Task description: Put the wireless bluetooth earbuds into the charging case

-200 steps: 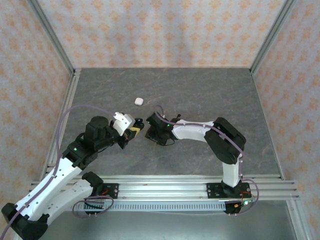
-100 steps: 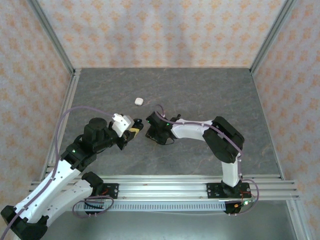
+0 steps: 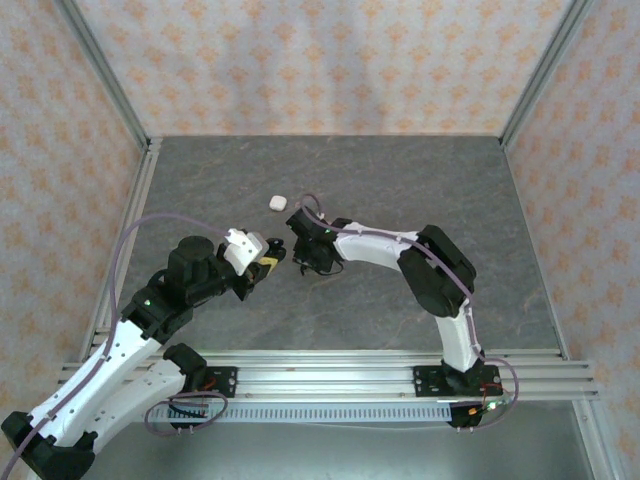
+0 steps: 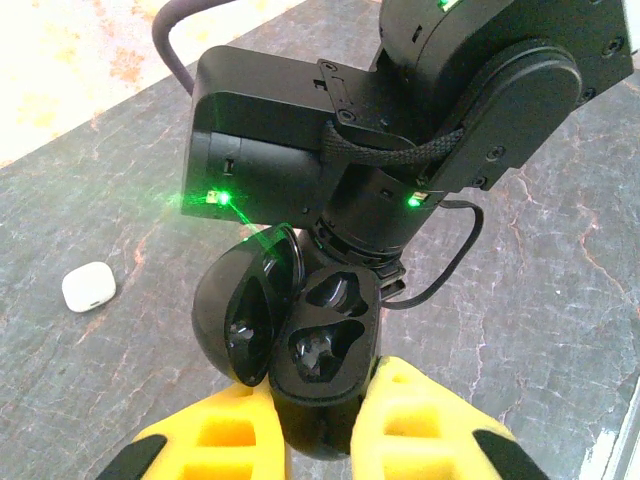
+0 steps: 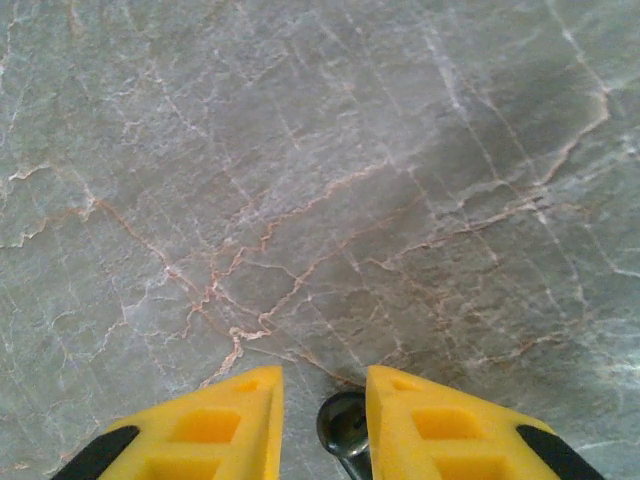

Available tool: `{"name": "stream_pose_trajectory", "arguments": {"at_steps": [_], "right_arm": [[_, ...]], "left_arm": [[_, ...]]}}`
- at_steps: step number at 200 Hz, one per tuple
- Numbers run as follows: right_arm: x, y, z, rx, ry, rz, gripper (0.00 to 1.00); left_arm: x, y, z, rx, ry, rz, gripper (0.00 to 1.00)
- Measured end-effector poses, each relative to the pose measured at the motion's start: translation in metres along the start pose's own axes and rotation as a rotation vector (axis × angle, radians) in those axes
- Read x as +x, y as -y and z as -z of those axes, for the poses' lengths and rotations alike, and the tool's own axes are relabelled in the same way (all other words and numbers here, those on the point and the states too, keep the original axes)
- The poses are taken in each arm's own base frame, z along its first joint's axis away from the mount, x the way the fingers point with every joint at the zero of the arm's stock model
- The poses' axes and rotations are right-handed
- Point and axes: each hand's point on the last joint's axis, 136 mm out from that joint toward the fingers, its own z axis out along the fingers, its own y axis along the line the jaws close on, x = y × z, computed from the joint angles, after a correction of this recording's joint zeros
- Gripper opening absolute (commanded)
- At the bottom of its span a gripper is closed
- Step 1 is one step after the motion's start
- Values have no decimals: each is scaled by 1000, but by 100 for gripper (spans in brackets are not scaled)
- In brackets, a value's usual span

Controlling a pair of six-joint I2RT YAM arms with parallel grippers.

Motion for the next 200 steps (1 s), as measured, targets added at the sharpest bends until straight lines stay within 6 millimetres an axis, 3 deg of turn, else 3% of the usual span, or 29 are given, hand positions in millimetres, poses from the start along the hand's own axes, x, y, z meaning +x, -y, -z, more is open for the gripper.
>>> {"name": "stream_pose_trajectory", "arguments": {"at_steps": [53, 118, 200], "right_arm": [[1, -1, 4, 32, -22, 70, 30], [12, -15, 5, 80, -60, 184, 31], [15, 0, 4, 166, -78, 233, 34]], "left_arm": [[2, -2, 0, -14, -8, -17, 0], [3, -2, 0, -13, -11, -16, 0], [3, -2, 3, -15, -8, -17, 0]]}}
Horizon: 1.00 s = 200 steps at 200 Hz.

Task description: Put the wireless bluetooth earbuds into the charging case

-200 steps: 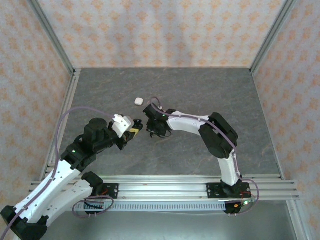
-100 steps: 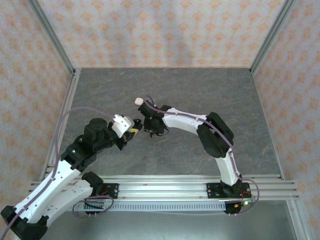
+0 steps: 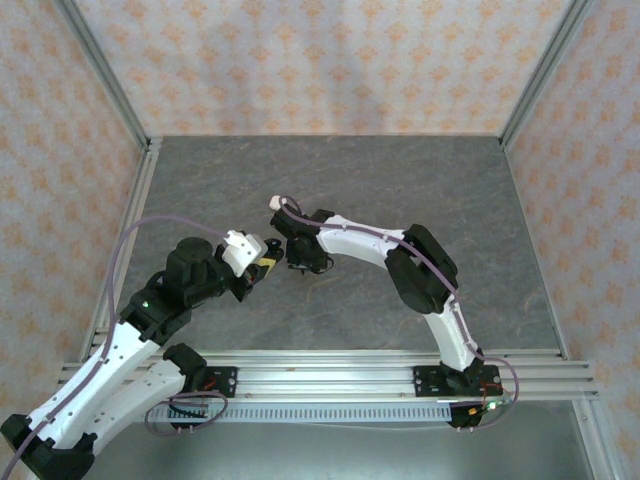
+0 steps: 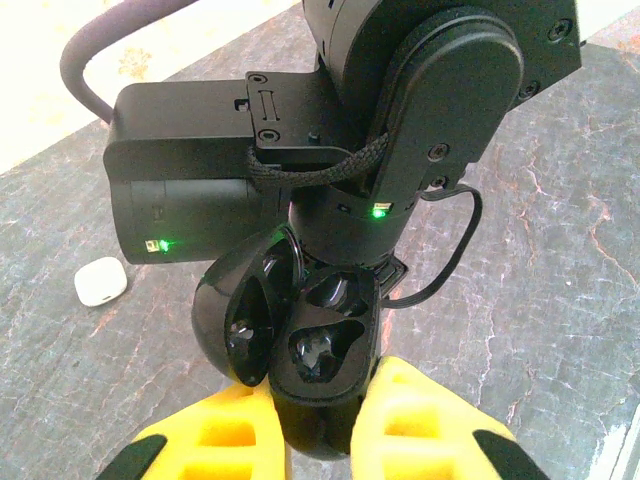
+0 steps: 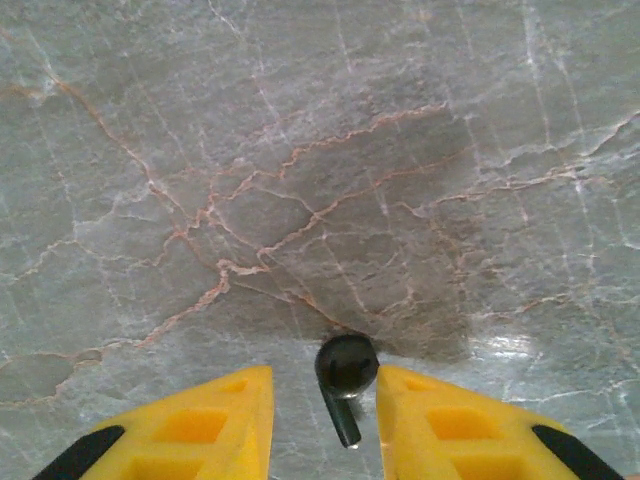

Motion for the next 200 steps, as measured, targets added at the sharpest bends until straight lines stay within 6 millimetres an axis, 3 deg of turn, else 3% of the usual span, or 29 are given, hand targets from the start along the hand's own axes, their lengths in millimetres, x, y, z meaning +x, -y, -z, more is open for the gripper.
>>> {"name": "stream_pose_trajectory", "arguments": {"at_steps": [131, 200], "right_arm": [[2, 7, -12, 47, -15, 12, 32], [3, 10, -13, 60, -22, 29, 21]], "left_arm": [[0, 0, 0, 0, 0, 0, 0], [1, 1, 2, 1, 9, -5, 0]]}}
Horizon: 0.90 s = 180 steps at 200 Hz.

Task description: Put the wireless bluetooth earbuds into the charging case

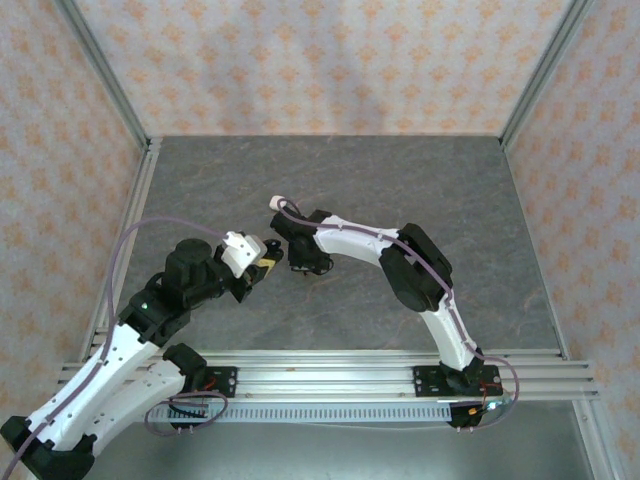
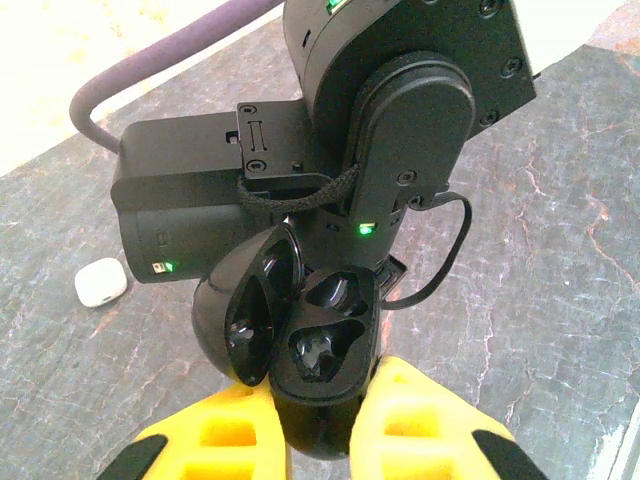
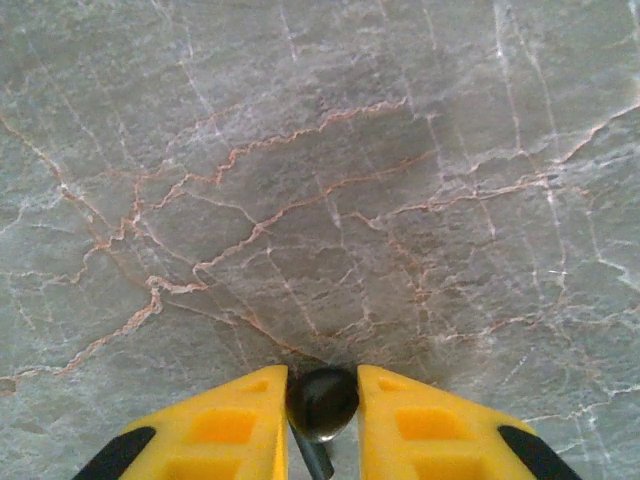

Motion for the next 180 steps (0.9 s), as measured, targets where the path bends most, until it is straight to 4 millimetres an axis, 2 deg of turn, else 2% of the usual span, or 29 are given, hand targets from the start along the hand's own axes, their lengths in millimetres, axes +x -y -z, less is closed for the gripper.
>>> {"name": "stream_pose_trajectory", "arguments": {"at_steps": [61, 84, 153, 180], "right_arm": [[-2, 4, 4, -1, 31, 17, 15], [-2, 12, 18, -2, 70, 21, 12], [-18, 21, 106, -179, 321, -11, 12], [-24, 27, 150, -278, 455, -40, 11]], "left_arm": [[2, 2, 3, 1, 11, -7, 0], [0, 2, 3, 4, 19, -5, 0], [-9, 6, -5, 44, 60, 34, 0], [-17, 6, -8, 50, 88, 57, 0]]}}
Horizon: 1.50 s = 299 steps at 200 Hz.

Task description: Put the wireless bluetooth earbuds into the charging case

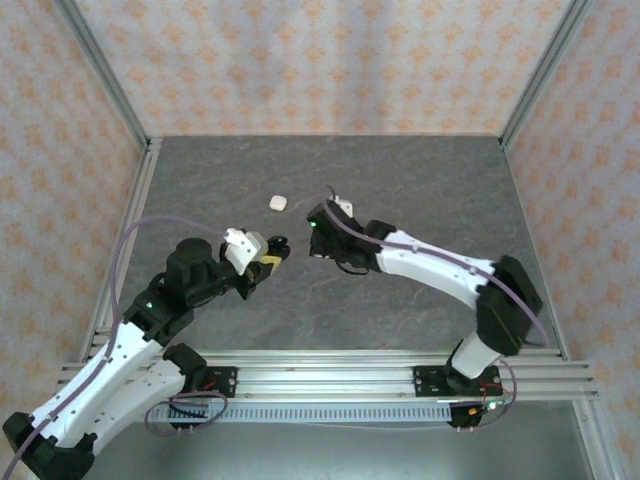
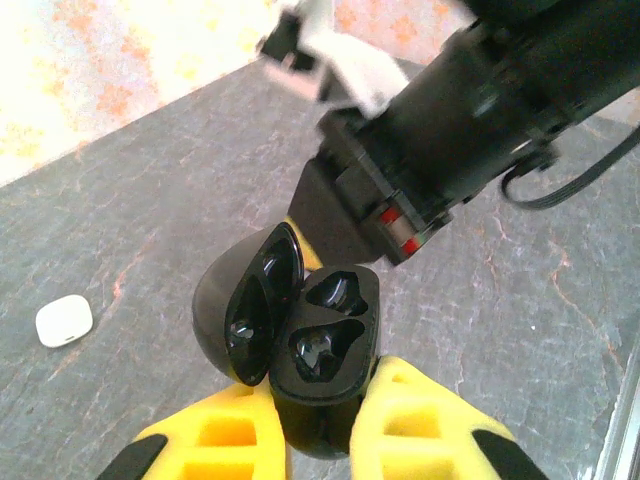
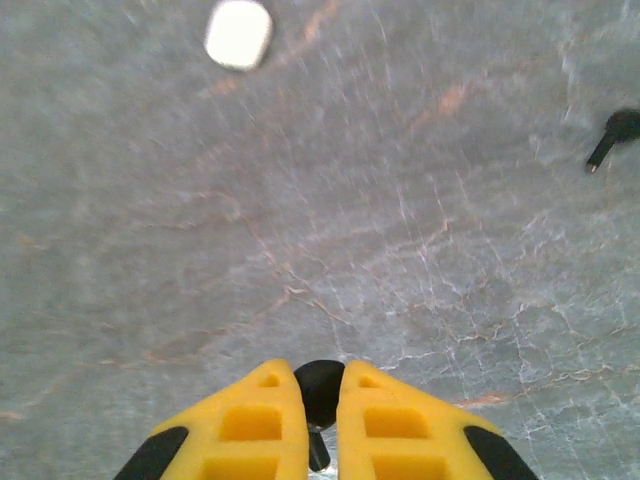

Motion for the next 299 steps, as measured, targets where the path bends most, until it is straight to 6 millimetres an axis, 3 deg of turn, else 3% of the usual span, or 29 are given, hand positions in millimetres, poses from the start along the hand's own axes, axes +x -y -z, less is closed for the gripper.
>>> {"name": "stream_pose_trajectory", "arguments": {"at_steps": [64, 104, 150, 209, 299], "right_arm": [[-53, -47, 108, -312, 310, -11, 8], [-67, -74, 145, -456, 409, 18, 8], [-62, -98, 159, -555, 425, 84, 8], [-52, -109, 154, -593, 417, 149, 8], [-49, -108, 145, -566, 424, 192, 8]], "left_arm": [[-18, -4, -20, 17, 59, 46, 0], [-24, -1, -32, 41, 61, 61, 0], [-41, -2, -30, 38, 115, 60, 0], [-57, -3, -26, 36, 163, 61, 0], [-67, -4, -27, 34, 187, 54, 0]]}}
